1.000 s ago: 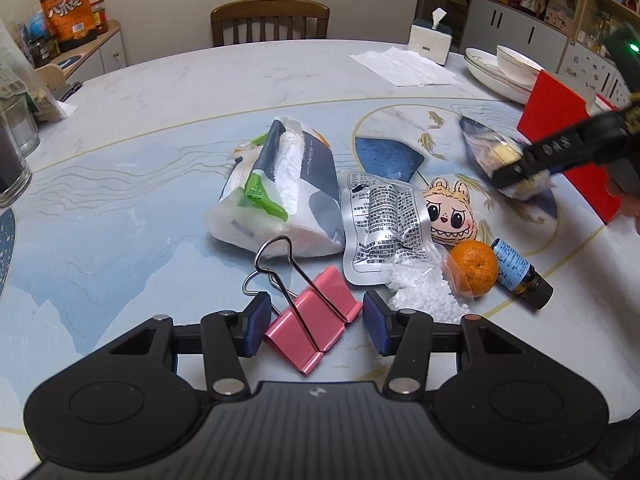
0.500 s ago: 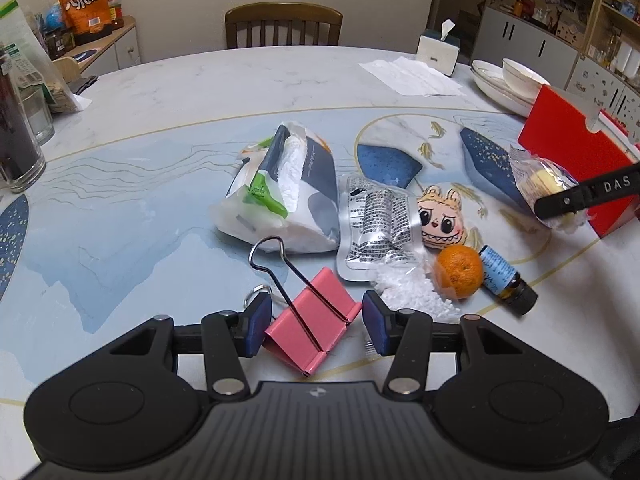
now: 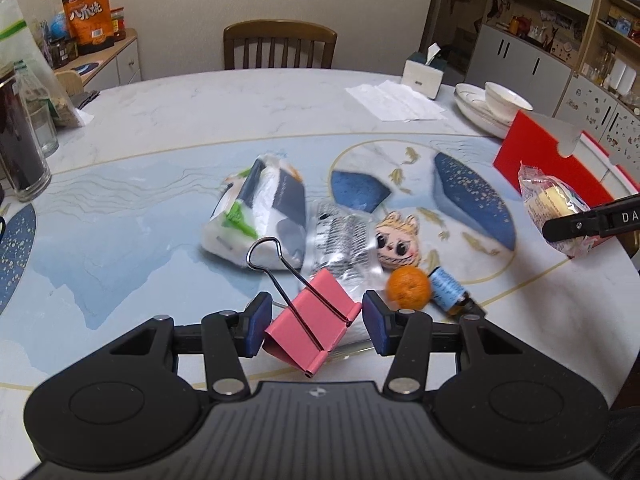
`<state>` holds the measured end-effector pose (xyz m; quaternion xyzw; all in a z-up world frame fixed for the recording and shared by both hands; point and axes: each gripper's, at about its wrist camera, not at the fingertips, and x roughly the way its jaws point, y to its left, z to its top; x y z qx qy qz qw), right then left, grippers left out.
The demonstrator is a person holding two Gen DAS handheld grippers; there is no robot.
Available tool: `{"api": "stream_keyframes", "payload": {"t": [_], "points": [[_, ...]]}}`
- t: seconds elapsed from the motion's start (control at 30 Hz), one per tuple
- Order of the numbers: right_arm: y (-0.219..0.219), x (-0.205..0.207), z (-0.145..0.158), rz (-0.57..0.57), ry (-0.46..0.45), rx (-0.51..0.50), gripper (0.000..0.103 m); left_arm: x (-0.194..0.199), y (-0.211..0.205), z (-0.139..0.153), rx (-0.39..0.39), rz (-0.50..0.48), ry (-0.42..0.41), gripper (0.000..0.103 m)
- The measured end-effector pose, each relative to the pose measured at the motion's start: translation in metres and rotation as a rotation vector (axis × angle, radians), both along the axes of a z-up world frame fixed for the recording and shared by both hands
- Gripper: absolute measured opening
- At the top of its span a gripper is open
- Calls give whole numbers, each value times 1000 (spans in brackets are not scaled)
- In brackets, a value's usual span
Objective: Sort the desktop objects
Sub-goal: 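Carry the binder clip in the left tool and bread bag in the right tool to the box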
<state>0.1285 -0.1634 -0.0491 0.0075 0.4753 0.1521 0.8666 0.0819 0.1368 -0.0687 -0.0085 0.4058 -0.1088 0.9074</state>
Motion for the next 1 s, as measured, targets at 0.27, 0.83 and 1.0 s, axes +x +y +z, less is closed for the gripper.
{"api": "stream_keyframes", "payload": {"t": [0.27,0.83,1.0], "points": [[-24,-10,24,16,-28,31,52,-1,-22,25,-6,-27,-36,48],[-110,2,61,-6,-120,50,52,15,-106,52,-10,-96,-80,48],[-144,6,62,-30,-130,46,52,23,-142,57,-5,-135,-90,48]]}}
